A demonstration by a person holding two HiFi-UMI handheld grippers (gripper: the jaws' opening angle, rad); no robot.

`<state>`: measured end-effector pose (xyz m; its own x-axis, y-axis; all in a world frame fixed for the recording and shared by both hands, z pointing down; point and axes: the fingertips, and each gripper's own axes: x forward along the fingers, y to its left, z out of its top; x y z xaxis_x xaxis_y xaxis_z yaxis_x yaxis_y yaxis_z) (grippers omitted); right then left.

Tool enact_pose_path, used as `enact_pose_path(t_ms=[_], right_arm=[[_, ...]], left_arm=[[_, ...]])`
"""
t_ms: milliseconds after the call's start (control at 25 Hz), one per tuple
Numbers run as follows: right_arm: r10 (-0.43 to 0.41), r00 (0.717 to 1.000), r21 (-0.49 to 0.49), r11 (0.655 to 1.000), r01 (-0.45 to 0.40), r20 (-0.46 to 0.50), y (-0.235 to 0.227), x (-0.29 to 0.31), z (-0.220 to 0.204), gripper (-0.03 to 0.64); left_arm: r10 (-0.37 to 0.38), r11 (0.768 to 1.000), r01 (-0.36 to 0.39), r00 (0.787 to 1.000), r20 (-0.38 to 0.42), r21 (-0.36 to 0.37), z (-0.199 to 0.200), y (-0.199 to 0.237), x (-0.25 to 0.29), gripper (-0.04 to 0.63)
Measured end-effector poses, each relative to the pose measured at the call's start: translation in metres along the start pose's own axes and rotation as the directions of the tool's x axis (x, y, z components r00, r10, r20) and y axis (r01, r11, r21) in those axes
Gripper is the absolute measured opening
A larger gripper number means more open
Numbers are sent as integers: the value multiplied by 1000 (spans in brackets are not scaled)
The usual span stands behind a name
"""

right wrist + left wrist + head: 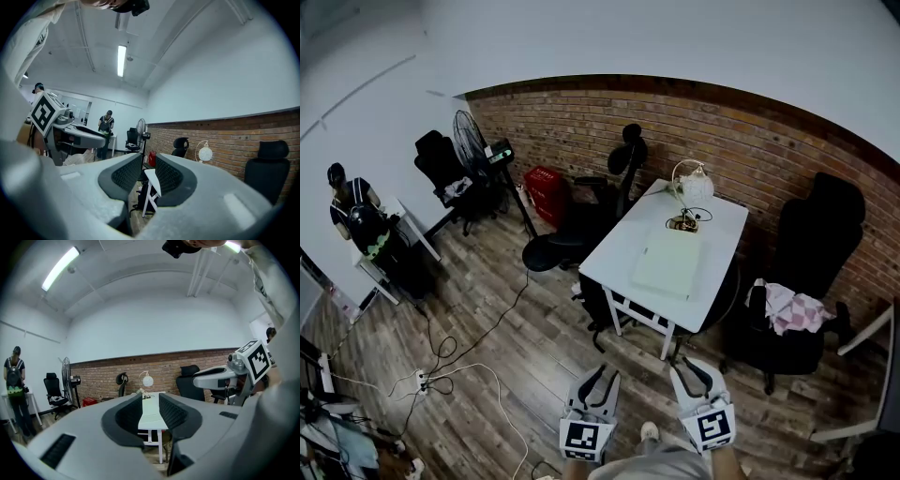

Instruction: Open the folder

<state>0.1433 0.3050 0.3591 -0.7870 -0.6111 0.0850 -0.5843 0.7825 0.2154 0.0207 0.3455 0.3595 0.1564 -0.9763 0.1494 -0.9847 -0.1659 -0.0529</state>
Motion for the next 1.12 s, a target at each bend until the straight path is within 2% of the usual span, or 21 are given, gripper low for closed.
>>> enact_pose_path(t_ms=[120,320,480,760,1120], right_arm=[[10,1000,11,1000,-10,-1,-15,13,-4,87],[29,1000,15,999,-29,-4,-36,31,-10,87],[43,999,14,999,-43,-11,-49,41,-17,87],[59,998,29,998,-59,-6,-63,59,-21,87],[67,998,25,997,-66,-8,-79,79,-25,87]], left_arm=[[7,1000,-7,1000,7,14,3,4,19,109],[24,1000,-24,999,-26,-6,1,9,44,109],[34,999,-34,999,-13,6,3,11,60,109],[53,999,-53,998,-41,-3,2,16,78,109],[59,998,-59,997,-40,1,3,24,101,109]])
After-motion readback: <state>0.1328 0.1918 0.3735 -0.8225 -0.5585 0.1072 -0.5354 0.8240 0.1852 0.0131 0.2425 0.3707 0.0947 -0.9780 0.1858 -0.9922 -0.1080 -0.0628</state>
